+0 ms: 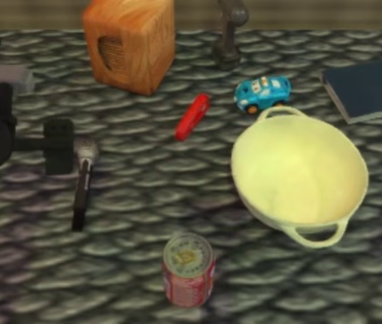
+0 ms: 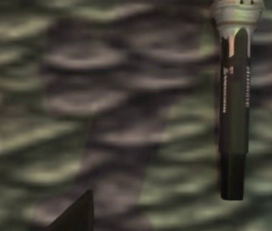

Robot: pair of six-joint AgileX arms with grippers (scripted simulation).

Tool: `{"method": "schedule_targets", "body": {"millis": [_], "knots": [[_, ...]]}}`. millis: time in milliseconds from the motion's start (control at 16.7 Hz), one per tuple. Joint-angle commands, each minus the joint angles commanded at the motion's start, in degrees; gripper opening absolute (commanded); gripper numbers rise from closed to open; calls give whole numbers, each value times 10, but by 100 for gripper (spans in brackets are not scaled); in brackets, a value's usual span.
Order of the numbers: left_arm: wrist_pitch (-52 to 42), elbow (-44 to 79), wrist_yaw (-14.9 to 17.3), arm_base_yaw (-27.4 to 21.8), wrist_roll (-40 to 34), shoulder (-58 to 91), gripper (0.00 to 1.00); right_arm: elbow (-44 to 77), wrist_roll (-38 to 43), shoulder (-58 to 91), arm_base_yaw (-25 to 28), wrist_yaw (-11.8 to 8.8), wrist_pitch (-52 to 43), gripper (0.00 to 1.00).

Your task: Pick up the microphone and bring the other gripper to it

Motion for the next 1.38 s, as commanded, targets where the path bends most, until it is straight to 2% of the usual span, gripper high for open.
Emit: {"method": "schedule_targets", "body": {"millis": [420, 840, 1080, 1380], "knots": [[-128, 190, -4, -44, -39, 257, 100, 0, 0, 0, 0, 0, 0, 100], [-148, 223, -5, -51, -45, 298, 100, 0, 0, 0, 0, 0, 0, 100], [-125, 210, -5, -49, -43, 310, 100, 0, 0, 0, 0, 0, 0, 100], [1, 158, -4, -45, -38, 377, 100, 0, 0, 0, 0, 0, 0, 100]]}}
